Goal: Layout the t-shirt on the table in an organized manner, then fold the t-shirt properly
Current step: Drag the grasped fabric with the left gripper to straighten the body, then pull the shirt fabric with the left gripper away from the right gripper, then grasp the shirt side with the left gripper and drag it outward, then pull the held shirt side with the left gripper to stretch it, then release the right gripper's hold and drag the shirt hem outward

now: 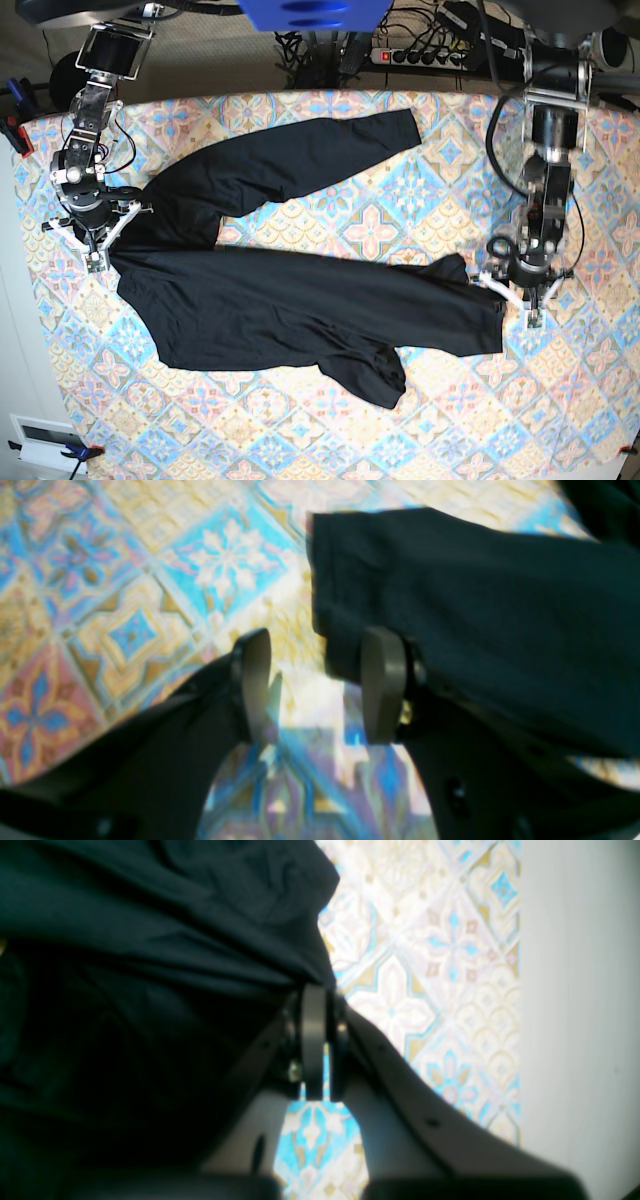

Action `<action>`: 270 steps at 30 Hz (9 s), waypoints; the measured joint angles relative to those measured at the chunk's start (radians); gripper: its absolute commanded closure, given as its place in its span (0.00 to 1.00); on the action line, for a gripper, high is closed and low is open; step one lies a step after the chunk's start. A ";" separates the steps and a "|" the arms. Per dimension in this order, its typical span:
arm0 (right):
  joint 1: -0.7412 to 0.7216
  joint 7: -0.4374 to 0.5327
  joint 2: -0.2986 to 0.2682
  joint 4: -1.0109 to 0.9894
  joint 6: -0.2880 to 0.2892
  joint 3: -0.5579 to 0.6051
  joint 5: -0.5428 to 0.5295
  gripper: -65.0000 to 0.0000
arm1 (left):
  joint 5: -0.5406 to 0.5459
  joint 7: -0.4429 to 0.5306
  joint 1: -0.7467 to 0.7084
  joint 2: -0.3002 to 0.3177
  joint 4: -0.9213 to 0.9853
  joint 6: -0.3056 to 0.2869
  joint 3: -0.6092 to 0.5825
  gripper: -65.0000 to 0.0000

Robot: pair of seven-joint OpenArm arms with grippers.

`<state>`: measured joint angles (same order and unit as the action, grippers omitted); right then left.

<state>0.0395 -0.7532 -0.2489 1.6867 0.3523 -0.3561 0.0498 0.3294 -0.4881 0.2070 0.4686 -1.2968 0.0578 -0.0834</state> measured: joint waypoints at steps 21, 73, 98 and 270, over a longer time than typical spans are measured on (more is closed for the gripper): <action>0.003 -0.001 0.000 0.001 0.000 -0.001 0.000 1.00 | -0.007 -0.116 -0.074 -0.054 -0.076 0.003 -0.098 0.56; -0.023 -0.011 -0.021 -0.008 0.003 -0.012 -0.003 1.00 | -0.011 -0.104 -0.976 0.299 -0.746 -0.172 0.270 1.00; -0.058 0.000 -0.023 -0.017 0.003 0.051 0.130 1.00 | 0.003 -0.116 -0.986 0.383 -0.554 -0.169 0.246 0.79; -0.019 -0.013 -0.051 0.073 0.009 0.301 0.133 0.71 | 0.142 -0.192 -0.681 0.135 -0.394 -0.058 0.385 1.00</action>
<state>0.0208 -0.7666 -0.3004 1.7599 0.3614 -0.0555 0.1829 0.4717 -0.6804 -0.4744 0.6041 -1.6905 -0.0002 0.3019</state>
